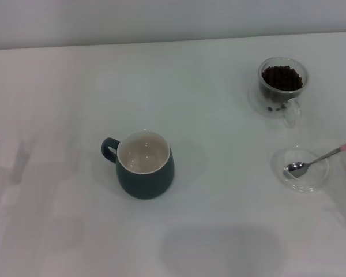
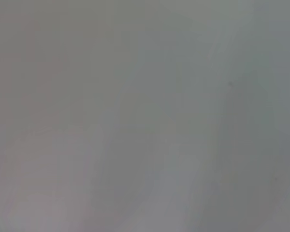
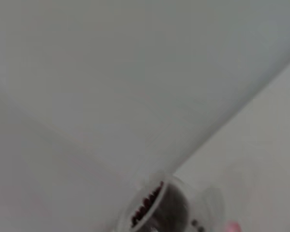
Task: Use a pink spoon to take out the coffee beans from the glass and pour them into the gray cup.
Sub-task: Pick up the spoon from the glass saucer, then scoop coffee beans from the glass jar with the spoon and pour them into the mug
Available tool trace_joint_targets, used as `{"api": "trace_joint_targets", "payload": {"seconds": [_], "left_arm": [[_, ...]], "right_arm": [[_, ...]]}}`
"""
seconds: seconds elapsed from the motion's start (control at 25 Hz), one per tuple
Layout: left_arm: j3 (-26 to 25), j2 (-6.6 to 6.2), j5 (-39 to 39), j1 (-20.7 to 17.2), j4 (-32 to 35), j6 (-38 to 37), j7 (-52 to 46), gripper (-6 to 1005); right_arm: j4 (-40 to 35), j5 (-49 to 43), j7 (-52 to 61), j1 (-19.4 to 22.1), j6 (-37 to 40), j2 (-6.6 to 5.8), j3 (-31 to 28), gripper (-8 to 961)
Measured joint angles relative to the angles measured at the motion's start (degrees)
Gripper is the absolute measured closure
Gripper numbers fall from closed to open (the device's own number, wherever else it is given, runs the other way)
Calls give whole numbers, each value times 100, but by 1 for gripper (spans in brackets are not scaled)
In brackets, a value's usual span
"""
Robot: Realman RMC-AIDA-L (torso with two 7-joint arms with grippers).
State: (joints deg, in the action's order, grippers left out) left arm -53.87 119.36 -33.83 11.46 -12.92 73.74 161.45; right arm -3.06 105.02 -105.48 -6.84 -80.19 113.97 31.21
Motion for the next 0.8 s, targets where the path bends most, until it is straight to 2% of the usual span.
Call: {"api": "trace_joint_targets", "payload": {"seconds": [0.24,0.52,0.68,0.8], "left_arm": [[0,3,0,-4,0,0,0,224],[0,9,0,0,0,0,0,225],[0,8,-1,6,0,0,0,224],[0,8,0,11,0,0,-2,224]], "right_arm": [[-136,25,65,7,-319,-67,-40,789],[-539,60,213,-68,-490,-32,-74,810],[-812,116,216,-243,-722,-21,-87,811],[-939,118,233,-506,-909,-59,-85,810]]}}
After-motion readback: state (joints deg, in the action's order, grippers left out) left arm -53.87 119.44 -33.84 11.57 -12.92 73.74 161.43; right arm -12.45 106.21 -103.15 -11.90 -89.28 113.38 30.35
